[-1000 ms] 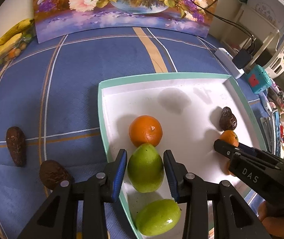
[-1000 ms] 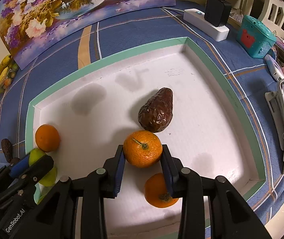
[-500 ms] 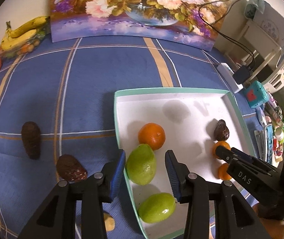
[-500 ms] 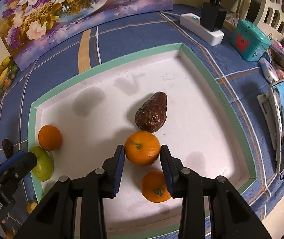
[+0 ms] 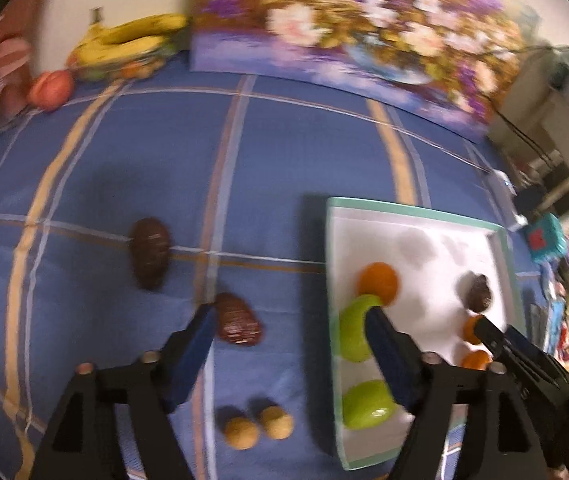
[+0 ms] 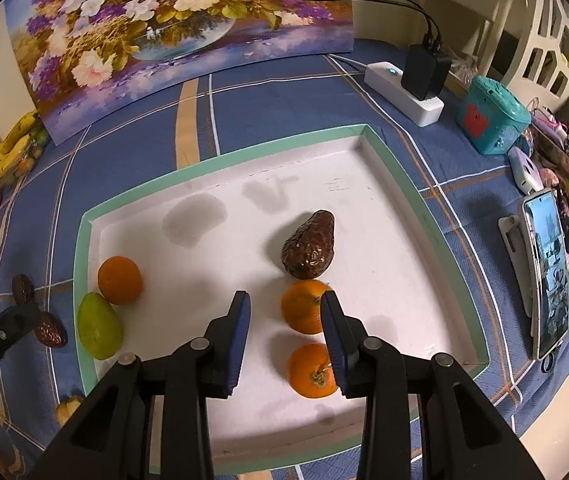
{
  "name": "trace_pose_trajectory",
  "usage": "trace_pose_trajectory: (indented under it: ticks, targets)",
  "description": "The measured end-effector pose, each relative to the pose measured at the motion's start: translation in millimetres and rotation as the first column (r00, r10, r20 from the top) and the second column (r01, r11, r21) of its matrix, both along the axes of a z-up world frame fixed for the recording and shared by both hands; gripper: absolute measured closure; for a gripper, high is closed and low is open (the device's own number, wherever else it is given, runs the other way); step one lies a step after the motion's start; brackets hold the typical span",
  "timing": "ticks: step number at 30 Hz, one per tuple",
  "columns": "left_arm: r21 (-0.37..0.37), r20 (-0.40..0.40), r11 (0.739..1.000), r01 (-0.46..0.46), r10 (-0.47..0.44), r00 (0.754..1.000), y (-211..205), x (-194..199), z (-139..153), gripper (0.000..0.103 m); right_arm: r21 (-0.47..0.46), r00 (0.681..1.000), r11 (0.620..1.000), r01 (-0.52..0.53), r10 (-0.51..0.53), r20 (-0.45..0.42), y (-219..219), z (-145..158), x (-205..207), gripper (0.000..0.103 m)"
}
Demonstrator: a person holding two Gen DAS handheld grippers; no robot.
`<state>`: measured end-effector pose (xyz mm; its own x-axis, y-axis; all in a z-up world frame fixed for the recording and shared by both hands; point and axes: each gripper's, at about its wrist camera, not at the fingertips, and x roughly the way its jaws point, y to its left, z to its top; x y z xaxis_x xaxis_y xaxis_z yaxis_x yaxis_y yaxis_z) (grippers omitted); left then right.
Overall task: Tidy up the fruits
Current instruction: 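Withdraw both tools from the tray toward the small yellow fruits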
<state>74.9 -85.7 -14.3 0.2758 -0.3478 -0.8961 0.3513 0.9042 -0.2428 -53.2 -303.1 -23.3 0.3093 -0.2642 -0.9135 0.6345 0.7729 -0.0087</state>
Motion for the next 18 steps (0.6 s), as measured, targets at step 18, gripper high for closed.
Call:
trace_pose_trajectory:
  ticks: [18]
  targets:
    - [0.014, 0.014, 0.985, -0.174, 0.174, 0.985, 79.8, 5.9, -6.2, 0.0, -0.04, 0.993, 0.993, -0.114, 0.115, 0.008, 36.5, -0.5, 9.5, 0.015]
